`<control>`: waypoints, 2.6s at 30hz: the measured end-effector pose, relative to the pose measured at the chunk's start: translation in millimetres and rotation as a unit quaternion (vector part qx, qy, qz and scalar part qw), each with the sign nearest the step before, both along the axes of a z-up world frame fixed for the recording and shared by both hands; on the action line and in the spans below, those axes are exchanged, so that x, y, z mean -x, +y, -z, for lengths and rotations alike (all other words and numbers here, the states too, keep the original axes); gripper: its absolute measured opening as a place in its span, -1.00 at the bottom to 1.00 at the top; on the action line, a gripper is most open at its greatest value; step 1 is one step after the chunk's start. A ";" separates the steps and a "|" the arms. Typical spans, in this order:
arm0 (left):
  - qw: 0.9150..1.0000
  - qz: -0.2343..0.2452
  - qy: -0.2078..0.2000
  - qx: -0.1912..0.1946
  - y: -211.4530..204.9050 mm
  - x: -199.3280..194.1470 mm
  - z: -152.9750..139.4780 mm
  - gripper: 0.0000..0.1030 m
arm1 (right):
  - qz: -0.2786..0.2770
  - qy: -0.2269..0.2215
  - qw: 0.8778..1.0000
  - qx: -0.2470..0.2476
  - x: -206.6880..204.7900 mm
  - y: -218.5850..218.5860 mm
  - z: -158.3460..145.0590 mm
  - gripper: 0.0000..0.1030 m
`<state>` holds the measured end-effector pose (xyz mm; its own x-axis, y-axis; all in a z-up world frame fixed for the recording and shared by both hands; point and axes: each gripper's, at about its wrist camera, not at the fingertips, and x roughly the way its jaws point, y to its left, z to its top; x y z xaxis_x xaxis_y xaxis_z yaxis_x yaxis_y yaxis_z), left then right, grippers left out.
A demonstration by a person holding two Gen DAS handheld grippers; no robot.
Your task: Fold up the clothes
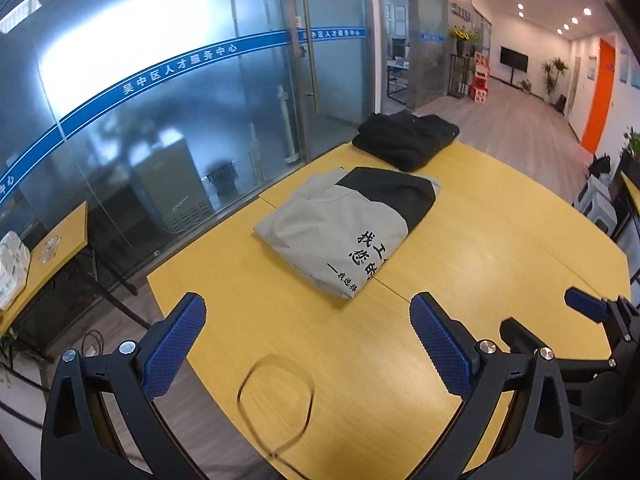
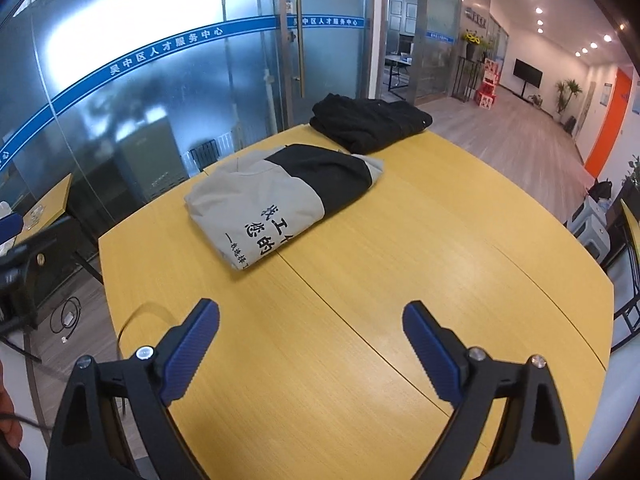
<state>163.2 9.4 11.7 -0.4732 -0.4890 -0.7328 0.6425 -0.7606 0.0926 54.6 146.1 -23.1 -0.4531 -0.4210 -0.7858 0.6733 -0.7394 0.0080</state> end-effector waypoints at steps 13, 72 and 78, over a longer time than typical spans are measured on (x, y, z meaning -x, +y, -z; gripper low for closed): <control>0.997 0.013 -0.026 -0.067 -84.3 61.0 45.6 0.99 | 0.021 -0.016 0.999 -0.039 38.0 -76.6 25.7 0.86; 0.987 0.081 -0.134 -0.045 -165.5 114.4 79.0 0.99 | 0.074 -0.066 0.989 -0.111 62.0 -173.6 57.5 0.86; 0.986 0.086 -0.138 -0.042 -171.1 119.2 82.3 0.99 | 0.080 -0.069 0.988 -0.115 64.6 -178.5 61.4 0.86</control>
<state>44.0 -161.7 -70.7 -0.3208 -0.3507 -0.8798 0.4625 -0.8687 0.1777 -10.0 -32.4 -84.5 -0.3817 -0.1557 -0.9111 0.5513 -0.8296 -0.0892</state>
